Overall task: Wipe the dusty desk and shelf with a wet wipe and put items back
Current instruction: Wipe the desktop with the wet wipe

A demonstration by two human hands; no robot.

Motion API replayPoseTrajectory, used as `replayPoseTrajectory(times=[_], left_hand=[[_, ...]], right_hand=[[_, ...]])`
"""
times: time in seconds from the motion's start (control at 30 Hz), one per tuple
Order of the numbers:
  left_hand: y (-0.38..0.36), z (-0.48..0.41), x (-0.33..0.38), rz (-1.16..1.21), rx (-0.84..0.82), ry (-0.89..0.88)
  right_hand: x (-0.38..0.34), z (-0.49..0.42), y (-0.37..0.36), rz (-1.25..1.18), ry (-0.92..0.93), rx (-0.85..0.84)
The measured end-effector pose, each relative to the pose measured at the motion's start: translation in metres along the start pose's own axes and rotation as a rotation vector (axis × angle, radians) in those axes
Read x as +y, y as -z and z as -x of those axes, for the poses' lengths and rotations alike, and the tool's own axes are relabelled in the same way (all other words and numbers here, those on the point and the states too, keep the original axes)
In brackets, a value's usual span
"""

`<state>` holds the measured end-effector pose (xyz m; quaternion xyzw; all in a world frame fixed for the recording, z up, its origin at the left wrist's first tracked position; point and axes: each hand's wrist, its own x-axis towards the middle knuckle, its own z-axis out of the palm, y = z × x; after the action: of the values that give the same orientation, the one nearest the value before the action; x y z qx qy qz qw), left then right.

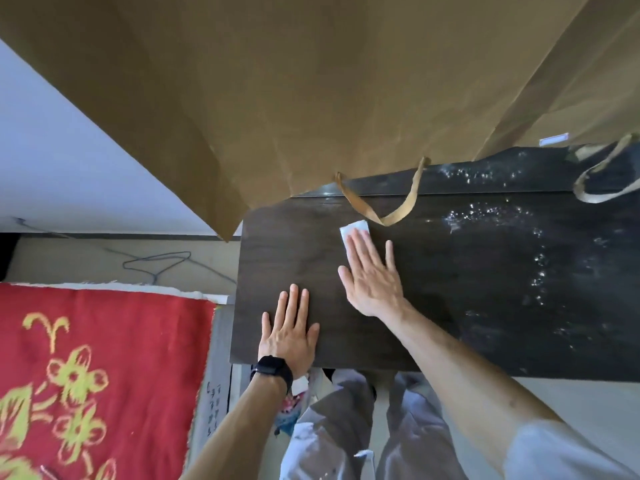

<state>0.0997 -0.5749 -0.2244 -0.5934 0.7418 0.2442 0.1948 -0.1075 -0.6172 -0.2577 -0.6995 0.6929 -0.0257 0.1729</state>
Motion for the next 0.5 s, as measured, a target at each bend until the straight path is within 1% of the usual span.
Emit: replayPoseTrajectory(times=[0.03, 0.07, 0.1, 0.2, 0.23, 0.27, 0.3, 0.33, 0.37, 0.43, 0.47, 0.5], left_hand=[[0.001, 0.0, 0.001, -0.002, -0.006, 0.006], [0.001, 0.0, 0.003, 0.0, -0.012, 0.012], [0.001, 0.0, 0.005, 0.004, -0.01, 0.018], [-0.001, 0.001, 0.009, 0.005, 0.003, 0.032], [-0.001, 0.002, 0.01, 0.006, -0.001, 0.037], [0.0, 0.002, 0.01, 0.006, 0.0, 0.04], [0.0, 0.003, 0.01, 0.005, -0.001, 0.044], [0.002, 0.003, 0.011, 0.003, -0.004, 0.048], [0.005, 0.003, 0.013, -0.001, -0.004, 0.05], [0.009, 0.002, 0.018, -0.008, 0.004, 0.056], [0.011, 0.002, 0.022, -0.004, 0.0, 0.066], [0.013, 0.002, 0.024, 0.001, 0.002, 0.078]], right_hand=[[0.008, -0.005, 0.004, 0.003, 0.06, -0.013], [0.023, -0.009, 0.009, 0.011, 0.066, -0.007], [0.042, -0.013, 0.013, 0.023, 0.01, 0.01], [0.104, -0.021, 0.035, -0.056, -0.366, 0.031], [0.114, -0.022, 0.04, -0.089, -0.471, 0.036], [0.114, -0.023, 0.042, -0.11, -0.551, 0.051], [0.106, -0.026, 0.041, -0.126, -0.591, 0.076], [0.09, -0.029, 0.038, -0.13, -0.576, 0.093], [0.071, -0.032, 0.034, -0.107, -0.495, 0.091], [0.035, -0.035, 0.023, -0.038, -0.221, 0.051], [0.024, -0.035, 0.018, -0.009, -0.113, 0.032], [0.022, -0.036, 0.017, 0.012, -0.056, 0.017]])
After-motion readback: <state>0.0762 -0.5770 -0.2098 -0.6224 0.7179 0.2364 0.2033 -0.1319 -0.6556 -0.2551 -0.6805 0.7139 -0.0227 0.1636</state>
